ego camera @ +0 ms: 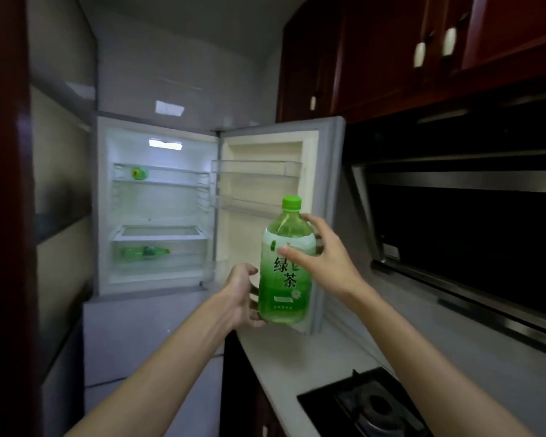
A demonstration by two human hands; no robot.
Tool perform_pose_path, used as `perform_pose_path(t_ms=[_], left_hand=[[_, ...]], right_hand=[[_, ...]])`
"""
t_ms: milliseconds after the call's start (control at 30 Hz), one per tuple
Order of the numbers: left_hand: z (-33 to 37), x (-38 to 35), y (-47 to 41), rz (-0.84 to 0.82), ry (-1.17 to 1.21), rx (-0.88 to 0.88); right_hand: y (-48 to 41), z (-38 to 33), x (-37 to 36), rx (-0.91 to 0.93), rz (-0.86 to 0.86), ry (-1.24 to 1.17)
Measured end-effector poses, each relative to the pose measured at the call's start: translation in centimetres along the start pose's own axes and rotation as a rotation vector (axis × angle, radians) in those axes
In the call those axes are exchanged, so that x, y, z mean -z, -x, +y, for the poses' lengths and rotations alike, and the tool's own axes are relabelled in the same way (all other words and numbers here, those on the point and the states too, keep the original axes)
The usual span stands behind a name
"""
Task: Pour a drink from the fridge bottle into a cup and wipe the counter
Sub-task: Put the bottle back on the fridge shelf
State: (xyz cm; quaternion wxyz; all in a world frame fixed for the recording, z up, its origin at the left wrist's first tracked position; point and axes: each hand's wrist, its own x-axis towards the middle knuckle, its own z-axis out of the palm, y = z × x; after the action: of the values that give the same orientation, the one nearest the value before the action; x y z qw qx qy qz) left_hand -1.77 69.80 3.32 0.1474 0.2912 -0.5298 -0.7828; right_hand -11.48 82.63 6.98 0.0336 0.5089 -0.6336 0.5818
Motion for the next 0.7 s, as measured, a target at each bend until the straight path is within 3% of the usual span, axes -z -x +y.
perform_pose_path(t_ms=[300,700], left_hand=[[3.8,10.2,-3.1,0.136,0.059,-0.014],[8.1,20.0,-10.8,0.338,0.062,-0.093]], right_hand=[[-7.7,2.4,-9.9,-0.056,-0.128,-0.191],[-18.6,7.9,-21.7,0.026,-0.286,-0.28]])
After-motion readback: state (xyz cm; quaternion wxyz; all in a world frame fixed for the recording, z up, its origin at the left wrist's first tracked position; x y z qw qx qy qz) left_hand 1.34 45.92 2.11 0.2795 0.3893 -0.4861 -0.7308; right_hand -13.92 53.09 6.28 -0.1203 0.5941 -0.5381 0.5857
